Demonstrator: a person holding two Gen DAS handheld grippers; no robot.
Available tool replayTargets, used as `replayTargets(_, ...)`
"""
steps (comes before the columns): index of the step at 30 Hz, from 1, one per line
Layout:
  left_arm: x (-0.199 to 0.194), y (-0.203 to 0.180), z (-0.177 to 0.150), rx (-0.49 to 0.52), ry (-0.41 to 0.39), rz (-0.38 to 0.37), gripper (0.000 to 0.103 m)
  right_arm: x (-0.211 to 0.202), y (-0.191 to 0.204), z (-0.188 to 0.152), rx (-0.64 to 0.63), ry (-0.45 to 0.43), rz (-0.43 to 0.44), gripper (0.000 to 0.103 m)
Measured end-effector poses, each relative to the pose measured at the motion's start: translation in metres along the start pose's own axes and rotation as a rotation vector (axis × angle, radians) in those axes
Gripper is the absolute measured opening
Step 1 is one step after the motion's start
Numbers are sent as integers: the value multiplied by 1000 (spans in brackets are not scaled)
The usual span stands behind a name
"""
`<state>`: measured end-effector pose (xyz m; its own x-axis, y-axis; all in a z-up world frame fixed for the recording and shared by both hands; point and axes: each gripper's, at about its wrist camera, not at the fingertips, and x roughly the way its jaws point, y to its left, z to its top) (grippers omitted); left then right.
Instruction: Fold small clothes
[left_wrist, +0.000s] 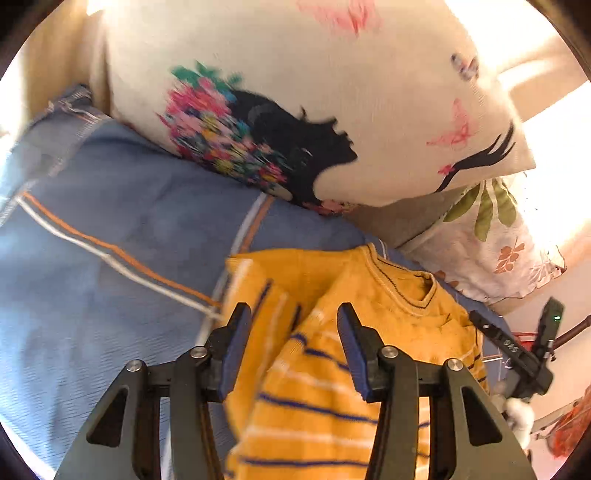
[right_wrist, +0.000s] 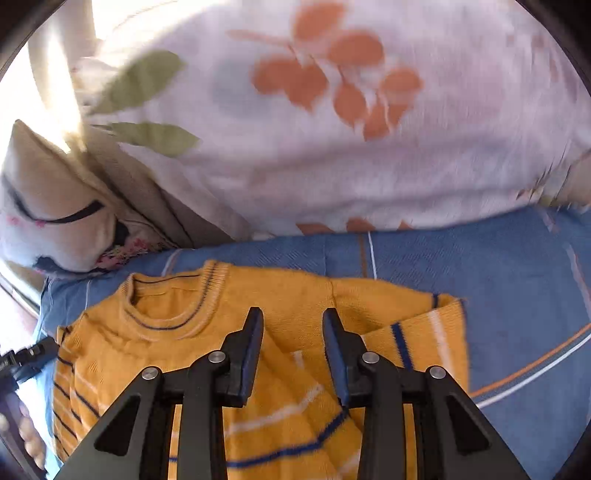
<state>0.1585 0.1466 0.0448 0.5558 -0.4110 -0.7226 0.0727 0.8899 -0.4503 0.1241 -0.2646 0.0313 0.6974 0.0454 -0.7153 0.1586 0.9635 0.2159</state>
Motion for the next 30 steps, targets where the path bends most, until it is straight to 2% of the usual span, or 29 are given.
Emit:
replayTargets(3,-23,17,-13,-22,-11,17,48,-30,20,-2,-64,-32,49,38)
replayTargets(6,-35,30,-34,-40,2,3,48,-49,44,-8,-108,-15,143,43)
replayTargets(9,-41,38,-57,-45,14,-21,49,-50,81,-20,-152,64,256,47)
replayTargets(12,-34,33,-76,-48,23,-60,57,-39,123,-34,-182,174,380,48)
replayTargets(15,-25,27,-93,-64,36,-95,63,-27,168,-49,-234,244,440,48)
replayTargets(17,-19,25,-102,-87,62,-123,63,-18,197,-58,-282,272,441,49)
replayTargets(18,-19,23,-106,-87,56,-124,55,-12,210,-60,-302,287,437,49)
replayTargets(19,-23,19,-109,-75,41,-112,35,-6,222,-62,-318,304,430,49)
replayTargets(21,-24,16,-112,-72,39,-116,19,5,240,-66,-332,343,417,49)
replayTargets(25,-31,18,-115,-109,16,-166,16,27,271,-70,-366,387,361,51)
replayTargets(27,-34,14,-116,-104,6,-179,16,39,288,-69,-392,393,324,57)
replayTargets(30,-39,6,-116,-85,-9,-187,16,45,306,-72,-467,402,238,59)
